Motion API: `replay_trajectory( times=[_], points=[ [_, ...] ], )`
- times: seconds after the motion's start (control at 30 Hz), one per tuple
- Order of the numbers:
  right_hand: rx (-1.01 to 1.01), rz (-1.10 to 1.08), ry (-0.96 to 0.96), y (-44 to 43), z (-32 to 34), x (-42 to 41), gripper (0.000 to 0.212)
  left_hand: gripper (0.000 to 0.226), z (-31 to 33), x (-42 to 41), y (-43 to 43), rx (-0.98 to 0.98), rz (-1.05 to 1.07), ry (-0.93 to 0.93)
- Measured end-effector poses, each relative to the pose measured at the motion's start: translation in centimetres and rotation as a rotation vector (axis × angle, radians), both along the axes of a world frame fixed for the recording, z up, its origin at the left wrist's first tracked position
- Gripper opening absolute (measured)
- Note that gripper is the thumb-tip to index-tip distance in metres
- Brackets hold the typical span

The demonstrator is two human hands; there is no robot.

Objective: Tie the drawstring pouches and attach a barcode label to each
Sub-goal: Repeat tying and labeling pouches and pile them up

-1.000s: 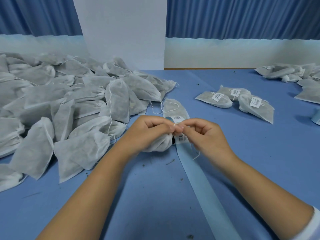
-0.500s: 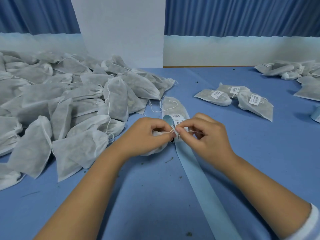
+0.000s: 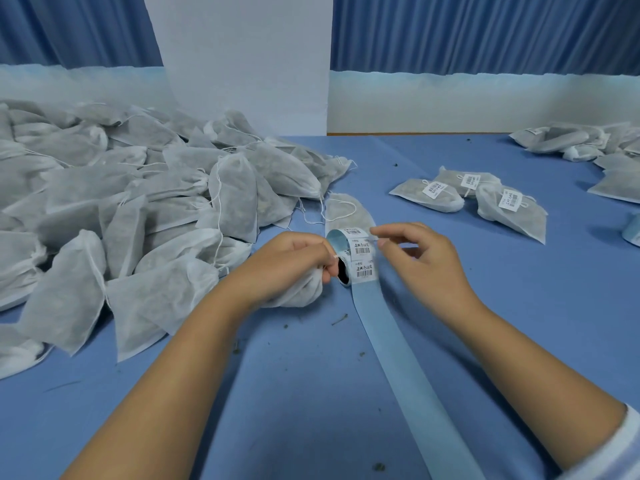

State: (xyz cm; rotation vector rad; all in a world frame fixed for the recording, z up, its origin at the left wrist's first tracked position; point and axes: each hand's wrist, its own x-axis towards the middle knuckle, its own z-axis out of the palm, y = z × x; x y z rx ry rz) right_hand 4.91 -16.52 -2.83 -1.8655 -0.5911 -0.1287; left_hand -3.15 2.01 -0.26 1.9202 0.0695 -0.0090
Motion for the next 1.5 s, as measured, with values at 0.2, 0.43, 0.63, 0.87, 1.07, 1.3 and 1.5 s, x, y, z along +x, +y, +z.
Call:
replay_trajectory(
  times=[0.2, 0.43, 0.63, 0.87, 1.07, 1.3, 1.5],
  points=[
    [-0.028, 0.043, -0.241, 0.4, -0.4, -1.4, 0.02, 0.022, -0.4, 0.5, -0.2, -0.081, 0.018, 0.025],
    [-0.069, 0.095, -0.298, 1.0, -0.4, -2.5, 0.016, 0.021, -0.6, 0.6, -0.3, -0.065, 0.018, 0.008],
    [-0.074, 0.17, -0.1, 1.1, -0.4, -2.4, 0.009, 0.02, -0.6, 0.6, -0.5, -0.081, -0.016, 0.01],
    [-0.012, 0.184, -0.089, 1.3, -0.6, -2.4, 0.012, 0.018, -0.6, 0.5, -0.9, -0.164, 0.031, -0.047],
    [-0.027, 0.102, -0.096, 1.2, -0.4, -1.7, 0.016, 0.026, -1.3, 0.4, -2.1, -0.033, 0.161, -0.324],
    [-0.067, 0.095, -0.117, 1.0, -0.5, -1.5, 0.027, 0.022, -1.1, 0.4, -2.0, 0.16, 0.276, -0.355],
    [-0.051, 0.057, -0.122, 0.8, -0.6, -1.7, 0.018, 0.023, -0.9, 0.5, -1.9, 0.126, 0.29, -0.311]
  ],
)
